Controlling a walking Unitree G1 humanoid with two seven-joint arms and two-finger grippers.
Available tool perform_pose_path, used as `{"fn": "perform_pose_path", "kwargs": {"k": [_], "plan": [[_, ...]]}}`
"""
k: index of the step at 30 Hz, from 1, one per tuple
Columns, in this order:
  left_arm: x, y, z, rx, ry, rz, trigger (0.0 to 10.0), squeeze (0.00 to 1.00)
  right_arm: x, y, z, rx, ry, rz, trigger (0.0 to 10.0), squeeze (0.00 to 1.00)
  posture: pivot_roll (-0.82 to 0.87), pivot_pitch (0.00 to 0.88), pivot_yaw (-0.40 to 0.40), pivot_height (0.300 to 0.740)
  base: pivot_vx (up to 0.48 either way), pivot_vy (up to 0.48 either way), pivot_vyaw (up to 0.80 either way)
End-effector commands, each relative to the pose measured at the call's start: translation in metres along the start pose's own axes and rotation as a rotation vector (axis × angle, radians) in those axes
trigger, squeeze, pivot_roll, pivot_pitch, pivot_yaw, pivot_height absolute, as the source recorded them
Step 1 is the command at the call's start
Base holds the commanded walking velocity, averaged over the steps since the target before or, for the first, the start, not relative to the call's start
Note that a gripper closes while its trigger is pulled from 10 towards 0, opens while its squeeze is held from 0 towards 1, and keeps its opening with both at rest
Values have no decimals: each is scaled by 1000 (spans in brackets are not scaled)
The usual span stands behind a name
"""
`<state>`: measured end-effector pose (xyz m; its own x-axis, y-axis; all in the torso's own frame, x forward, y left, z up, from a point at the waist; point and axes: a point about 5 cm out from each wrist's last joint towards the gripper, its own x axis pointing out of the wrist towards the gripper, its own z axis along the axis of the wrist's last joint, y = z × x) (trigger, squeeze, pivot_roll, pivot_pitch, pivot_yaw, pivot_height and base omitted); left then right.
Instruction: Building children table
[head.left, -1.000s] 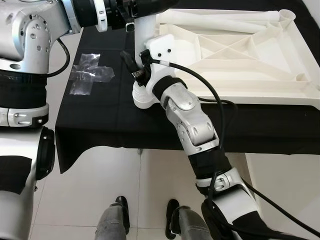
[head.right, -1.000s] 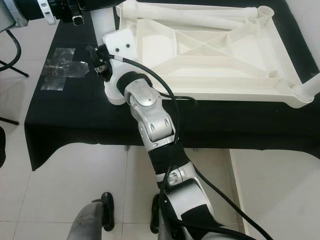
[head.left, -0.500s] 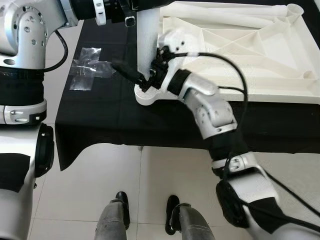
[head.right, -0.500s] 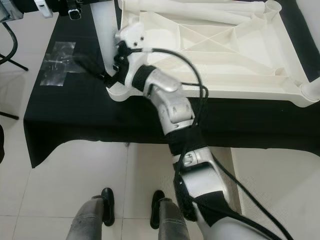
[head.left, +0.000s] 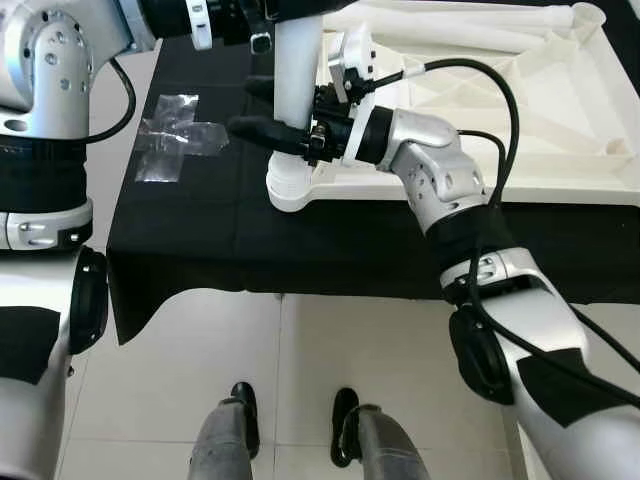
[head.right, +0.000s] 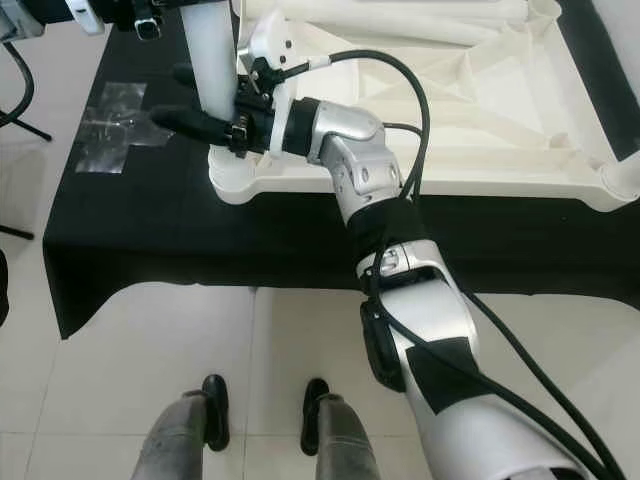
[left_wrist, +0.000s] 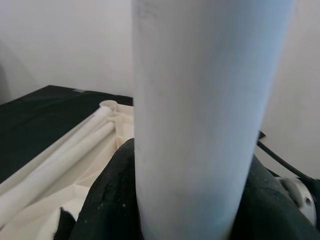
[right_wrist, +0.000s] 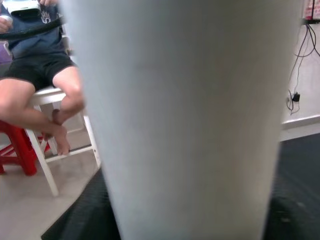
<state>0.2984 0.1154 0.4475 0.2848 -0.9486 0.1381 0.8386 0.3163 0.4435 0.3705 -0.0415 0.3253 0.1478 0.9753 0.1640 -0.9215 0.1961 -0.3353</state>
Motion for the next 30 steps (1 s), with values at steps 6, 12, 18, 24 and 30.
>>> {"fn": "perform_pose_path", "kwargs": {"k": [6,12,18,24,30], "plan": [[8,-7,-5,-7,9,-51,0,0,20,14,-13,-27,37,129,0,0,161,323,-45,740,0,0,0],[7,-6,-6,-5,19,-36,10000,1000,20,14,-26,-56,100,21,0,0,149,322,-58,740,0,0,0],[5,-4,-7,-13,24,-21,10000,0,24,66,-95,-52,455,-325,0,0,142,332,-56,740,0,0,0],[7,-8,-3,6,20,-10,10000,0,24,38,-83,15,398,-464,0,0,131,314,-54,740,0,0,0],[6,-8,-1,8,14,-5,10000,0,25,33,-71,-9,396,-511,0,0,126,308,-62,740,0,0,0]]}}
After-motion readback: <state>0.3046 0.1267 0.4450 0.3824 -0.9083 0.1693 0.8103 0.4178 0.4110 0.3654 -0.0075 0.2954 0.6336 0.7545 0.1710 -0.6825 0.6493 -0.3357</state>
